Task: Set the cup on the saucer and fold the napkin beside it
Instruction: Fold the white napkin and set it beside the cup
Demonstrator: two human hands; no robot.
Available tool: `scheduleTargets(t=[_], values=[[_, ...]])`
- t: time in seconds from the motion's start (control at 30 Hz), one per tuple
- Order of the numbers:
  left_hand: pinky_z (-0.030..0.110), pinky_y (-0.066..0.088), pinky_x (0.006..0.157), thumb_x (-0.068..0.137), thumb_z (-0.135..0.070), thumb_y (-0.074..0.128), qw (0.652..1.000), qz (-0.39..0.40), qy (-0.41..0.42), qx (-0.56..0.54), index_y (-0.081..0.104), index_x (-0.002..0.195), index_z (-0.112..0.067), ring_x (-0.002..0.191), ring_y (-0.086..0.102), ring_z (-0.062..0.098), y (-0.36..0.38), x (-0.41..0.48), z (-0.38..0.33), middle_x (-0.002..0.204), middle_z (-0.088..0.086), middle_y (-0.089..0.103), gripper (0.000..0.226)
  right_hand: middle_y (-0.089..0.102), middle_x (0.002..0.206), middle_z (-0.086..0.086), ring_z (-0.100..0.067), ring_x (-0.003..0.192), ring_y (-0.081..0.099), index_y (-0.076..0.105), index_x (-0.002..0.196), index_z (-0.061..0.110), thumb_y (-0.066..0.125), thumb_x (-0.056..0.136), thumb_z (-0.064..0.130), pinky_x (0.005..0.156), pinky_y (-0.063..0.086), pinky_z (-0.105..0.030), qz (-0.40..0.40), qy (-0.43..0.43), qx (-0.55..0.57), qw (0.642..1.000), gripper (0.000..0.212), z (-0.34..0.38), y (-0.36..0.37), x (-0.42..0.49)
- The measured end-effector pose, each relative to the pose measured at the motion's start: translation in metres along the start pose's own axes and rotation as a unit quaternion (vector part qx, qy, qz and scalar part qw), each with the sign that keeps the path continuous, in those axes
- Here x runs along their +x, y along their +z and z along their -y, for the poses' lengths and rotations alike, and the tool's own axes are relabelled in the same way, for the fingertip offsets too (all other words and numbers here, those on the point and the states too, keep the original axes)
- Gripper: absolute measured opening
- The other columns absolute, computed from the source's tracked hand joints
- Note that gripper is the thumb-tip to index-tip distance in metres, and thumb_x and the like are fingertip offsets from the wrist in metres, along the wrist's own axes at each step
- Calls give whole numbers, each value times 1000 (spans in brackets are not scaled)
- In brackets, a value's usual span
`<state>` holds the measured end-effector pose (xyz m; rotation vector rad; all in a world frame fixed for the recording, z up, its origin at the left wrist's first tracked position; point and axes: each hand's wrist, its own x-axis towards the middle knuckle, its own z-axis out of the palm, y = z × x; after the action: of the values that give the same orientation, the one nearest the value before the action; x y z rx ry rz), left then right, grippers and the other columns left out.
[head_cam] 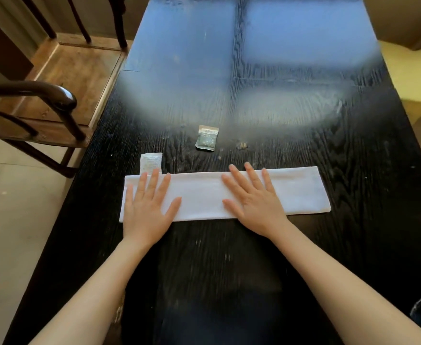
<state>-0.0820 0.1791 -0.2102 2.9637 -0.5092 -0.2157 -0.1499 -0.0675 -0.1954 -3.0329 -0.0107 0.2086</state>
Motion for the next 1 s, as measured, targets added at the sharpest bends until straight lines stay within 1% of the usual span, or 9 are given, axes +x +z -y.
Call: scheduleTargets(t=[0.23,0.33,0.47,0.57,0.67,0.73,0.83,0.93,1.0], values=[[39,-15,114,72,-78,-7,996,51,72,-6,-3,147,-24,141,-21,15,-7,-4,19,150,-7,-21,92,-7,157,10,-18,145,-13,-3,147,35,0,79,69,115,-11,-45,41,58,-20,997,76,-70,-14,-31],[39,-23,110,68,-81,-12,987,81,136,1,-8,145,-27,139,-30,21,-13,-5,28,152,-6,-25,94,-21,151,10,-16,142,-20,-15,142,30,-16,68,79,114,-14,-42,71,14,-36,997,89,-95,-19,-44],[44,-23,111,68,-81,-13,968,132,208,34,-17,142,-33,135,-37,24,-19,-5,43,149,-8,-33,88,-26,149,4,-21,140,-24,-18,141,26,-11,69,81,110,-24,-31,100,-69,-57,991,91,-115,-28,-52],[56,1,114,89,-59,9,963,108,242,59,7,148,-21,142,-8,37,-24,-6,52,157,10,2,70,-13,154,2,-21,143,-15,-7,144,27,4,81,72,111,-23,-21,94,-84,-42,991,79,-129,-36,-63],[58,27,104,72,-22,38,947,94,287,107,28,140,-8,129,33,49,-28,-1,57,144,21,38,70,12,152,-4,-28,143,11,17,145,14,28,82,37,113,-13,-18,87,-82,-18,993,68,-136,-40,-70],[46,21,114,63,-8,45,943,59,306,117,37,135,-2,124,43,46,-31,2,60,138,23,46,72,16,151,-7,-27,141,13,26,144,8,35,76,24,114,-11,-17,74,-101,-16,992,70,-138,-41,-69],[20,5,113,54,22,61,962,25,270,39,49,129,1,122,48,43,-33,5,69,133,21,51,79,15,154,-4,-19,144,9,28,145,10,43,74,19,117,-3,-22,67,-101,-1,993,73,-137,-45,-67],[4,9,109,67,25,61,975,23,202,-94,56,124,-5,126,46,37,-41,2,73,134,10,49,65,32,150,-11,-25,141,26,42,137,6,51,77,33,115,10,-26,9,-77,20,997,67,-129,-40,-72],[7,18,108,74,21,60,967,11,182,-178,66,111,-18,124,49,30,-52,2,70,128,13,56,54,46,141,-16,-30,132,41,52,128,2,56,77,40,114,16,-27,-22,-72,11,997,64,-125,-33,-73]])
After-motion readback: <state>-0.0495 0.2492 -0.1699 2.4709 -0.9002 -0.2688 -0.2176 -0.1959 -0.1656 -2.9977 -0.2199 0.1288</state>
